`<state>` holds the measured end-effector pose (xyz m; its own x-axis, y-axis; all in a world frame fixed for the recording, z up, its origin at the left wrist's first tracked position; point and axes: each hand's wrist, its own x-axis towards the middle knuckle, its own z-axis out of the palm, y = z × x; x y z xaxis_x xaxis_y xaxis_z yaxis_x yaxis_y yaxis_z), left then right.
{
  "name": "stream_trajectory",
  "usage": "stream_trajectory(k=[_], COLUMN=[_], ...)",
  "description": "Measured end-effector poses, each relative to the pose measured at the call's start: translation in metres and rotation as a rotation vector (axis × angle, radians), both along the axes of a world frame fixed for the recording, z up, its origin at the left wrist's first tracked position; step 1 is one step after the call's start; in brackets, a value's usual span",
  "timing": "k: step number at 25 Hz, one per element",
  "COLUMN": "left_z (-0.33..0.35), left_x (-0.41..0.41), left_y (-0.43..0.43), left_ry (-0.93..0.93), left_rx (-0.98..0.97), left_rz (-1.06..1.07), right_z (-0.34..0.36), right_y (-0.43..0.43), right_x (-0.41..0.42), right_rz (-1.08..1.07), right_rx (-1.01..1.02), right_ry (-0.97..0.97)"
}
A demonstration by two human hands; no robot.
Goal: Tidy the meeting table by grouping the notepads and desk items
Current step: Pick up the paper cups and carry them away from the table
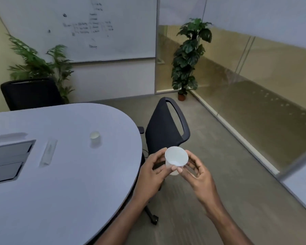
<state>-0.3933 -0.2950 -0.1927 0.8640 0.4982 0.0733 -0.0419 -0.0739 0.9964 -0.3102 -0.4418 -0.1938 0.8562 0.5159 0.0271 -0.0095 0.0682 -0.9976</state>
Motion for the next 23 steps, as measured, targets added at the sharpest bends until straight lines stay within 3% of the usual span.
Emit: stream_trajectory(k=[6, 13, 23], left_z=[-0.005, 0.001, 0.003], left_x=[0.106, 0.227, 0.383], left_y=[-0.068, -0.152, -0.142], left_ry=[0.032, 0.014, -0.006], left_rx=[0.035, 0.022, 0.017], left_rz=[-0.084, -0.004, 0.067], right_z=[-0.012, -0.014, -0.011], right_y=[-0.083, -0.155, -0.135], right_x=[0.104, 0.237, 0.406], right_rz=[-0.033, -0.002, 0.072], right_rx=[0.002, -0.036, -0.072], right_ry=[-0.016, -0.08, -0.142])
